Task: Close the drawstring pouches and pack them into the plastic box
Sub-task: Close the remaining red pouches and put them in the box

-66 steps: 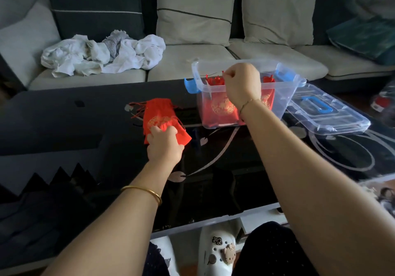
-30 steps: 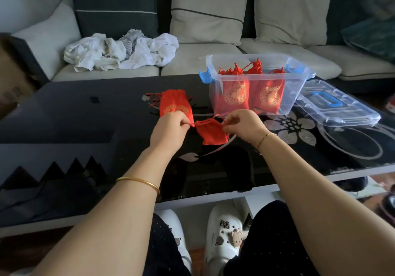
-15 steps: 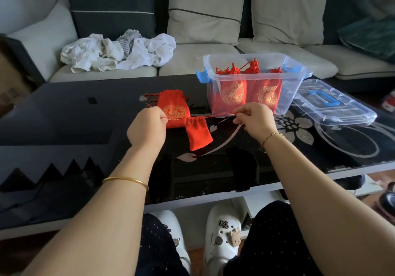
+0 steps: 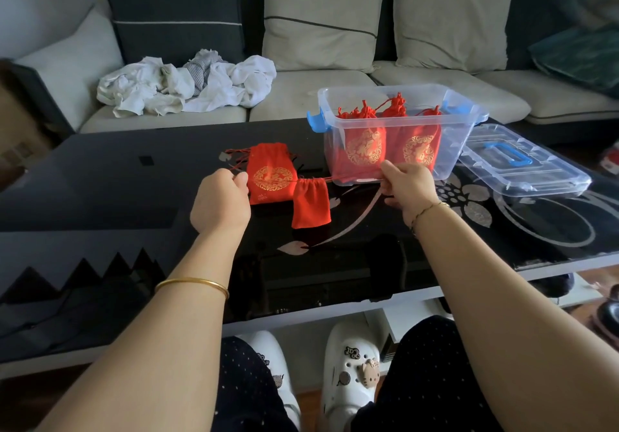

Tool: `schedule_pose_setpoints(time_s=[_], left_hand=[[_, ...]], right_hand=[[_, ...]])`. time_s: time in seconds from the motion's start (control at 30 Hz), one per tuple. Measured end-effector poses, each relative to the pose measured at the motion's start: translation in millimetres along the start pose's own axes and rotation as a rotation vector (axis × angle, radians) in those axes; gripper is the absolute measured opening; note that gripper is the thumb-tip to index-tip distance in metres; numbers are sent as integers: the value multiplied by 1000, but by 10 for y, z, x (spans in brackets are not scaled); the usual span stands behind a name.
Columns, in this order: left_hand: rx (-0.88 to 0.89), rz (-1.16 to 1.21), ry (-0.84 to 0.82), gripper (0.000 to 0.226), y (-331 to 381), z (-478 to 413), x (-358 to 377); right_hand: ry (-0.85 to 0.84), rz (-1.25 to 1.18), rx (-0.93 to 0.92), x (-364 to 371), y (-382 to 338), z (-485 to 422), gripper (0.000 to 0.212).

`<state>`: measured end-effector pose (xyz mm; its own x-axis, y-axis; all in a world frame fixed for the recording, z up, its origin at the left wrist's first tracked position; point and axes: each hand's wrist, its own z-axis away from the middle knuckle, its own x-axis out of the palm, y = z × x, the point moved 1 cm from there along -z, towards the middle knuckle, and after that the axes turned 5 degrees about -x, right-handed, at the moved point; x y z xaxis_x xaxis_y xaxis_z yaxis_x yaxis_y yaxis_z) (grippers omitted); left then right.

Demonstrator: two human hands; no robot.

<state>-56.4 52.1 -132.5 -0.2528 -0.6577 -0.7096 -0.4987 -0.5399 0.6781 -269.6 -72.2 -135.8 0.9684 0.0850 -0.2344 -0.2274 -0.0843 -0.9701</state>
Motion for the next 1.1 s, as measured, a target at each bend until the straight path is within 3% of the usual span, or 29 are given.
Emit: schedule_pose_setpoints(time_s=[0.07,0.13,0.17,0.23,0.3,0.47,0.67,0.8,0.93,1.03,1.1], left_hand=[[-235,325,-99,35,24,-32,24],[-675,803,-250,37,34,-71,10],[-814,995,-321,39,33,-77,5],[-879,1154,-359,41,60,-71,7],[-854,1245,-344,41,150,-17,-22],[-404,1349,-506,34,428,58,-128],[-171,1077,-725,28,569,182,-106],[-23,859,-722,6,579,234,-51],[103,647,-691,8,569,251,-14],[88,692,-689,10,569,239,9],[65,740,-698,10,579,248,6]], right_hand=[[-8,-308,290,-21,0,4,30],[-11,-553,547,-38,34,-5,34],[0,-636,624,-41,44,-8,36],[18,-707,684,-21,53,3,38],[39,-663,602,3,30,10,35],[54,-524,221,9,-251,67,26],[-123,-284,-160,200,-585,242,29],[-191,-163,-325,316,-675,326,30],[-290,-160,-356,399,-683,335,32],[-304,-206,-240,418,-617,288,39],[-319,-77,-144,403,-548,269,41]])
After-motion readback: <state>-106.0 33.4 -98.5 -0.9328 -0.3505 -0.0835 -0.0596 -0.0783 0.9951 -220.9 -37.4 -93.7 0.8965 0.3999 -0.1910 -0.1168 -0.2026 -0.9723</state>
